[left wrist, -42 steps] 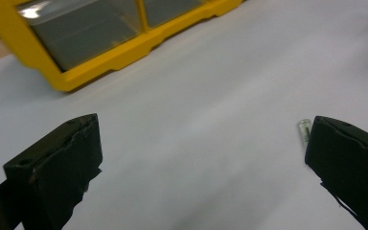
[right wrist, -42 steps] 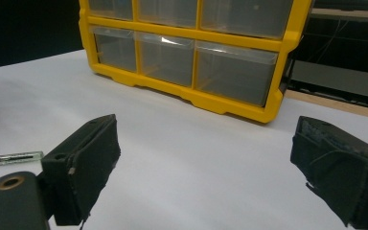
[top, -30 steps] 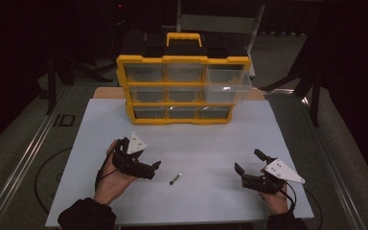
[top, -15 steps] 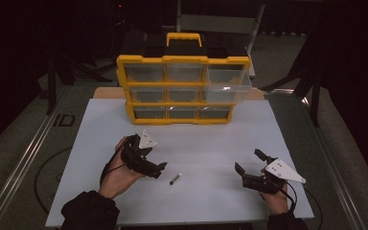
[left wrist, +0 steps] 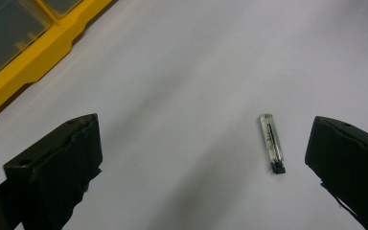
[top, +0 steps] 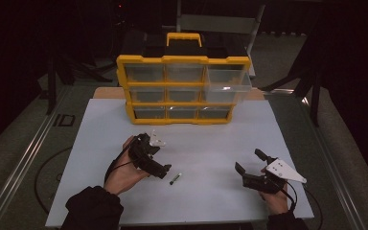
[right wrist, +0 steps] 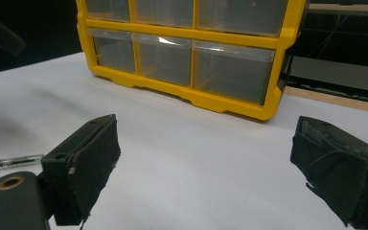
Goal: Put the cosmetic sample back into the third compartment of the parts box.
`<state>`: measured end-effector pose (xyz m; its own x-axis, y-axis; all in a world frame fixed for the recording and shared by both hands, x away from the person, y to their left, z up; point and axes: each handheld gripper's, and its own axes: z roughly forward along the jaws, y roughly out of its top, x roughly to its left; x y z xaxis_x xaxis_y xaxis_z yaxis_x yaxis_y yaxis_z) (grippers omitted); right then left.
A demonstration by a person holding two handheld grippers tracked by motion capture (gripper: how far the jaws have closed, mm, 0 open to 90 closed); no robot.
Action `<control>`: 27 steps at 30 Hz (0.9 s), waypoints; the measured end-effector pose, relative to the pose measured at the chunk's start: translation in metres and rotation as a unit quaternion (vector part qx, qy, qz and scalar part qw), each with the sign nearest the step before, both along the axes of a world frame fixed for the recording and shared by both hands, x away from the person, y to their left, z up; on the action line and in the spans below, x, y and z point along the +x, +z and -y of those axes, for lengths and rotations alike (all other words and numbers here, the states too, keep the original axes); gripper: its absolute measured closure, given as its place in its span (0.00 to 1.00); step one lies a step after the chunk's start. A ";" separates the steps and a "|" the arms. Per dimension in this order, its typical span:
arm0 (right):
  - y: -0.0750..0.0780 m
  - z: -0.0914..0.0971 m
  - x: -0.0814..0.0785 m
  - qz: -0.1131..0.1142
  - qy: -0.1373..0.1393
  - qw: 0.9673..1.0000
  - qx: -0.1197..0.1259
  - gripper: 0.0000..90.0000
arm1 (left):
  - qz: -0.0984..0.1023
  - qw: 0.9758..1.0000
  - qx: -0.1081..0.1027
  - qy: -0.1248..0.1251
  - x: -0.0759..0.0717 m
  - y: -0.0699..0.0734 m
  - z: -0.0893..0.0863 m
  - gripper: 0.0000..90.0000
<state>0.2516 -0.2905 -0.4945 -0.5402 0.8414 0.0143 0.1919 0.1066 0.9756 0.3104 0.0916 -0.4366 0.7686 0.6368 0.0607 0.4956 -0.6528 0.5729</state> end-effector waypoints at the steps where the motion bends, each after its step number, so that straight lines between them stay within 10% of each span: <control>1: 0.000 0.000 0.000 0.001 -0.001 1.000 -0.002 0.10 | 0.000 1.000 0.002 -0.001 0.000 0.000 0.001 0.00; 27: 0.000 0.001 0.000 0.001 0.000 1.000 -0.001 0.10 | -0.041 0.997 0.054 -0.021 0.008 -0.017 0.032 0.00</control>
<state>0.2515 -0.2911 -0.4940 -0.5410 0.8410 0.0112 0.1898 0.1091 0.9757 0.3187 0.0599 -0.4531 0.8000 0.5966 0.0638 0.5080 -0.7301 0.4571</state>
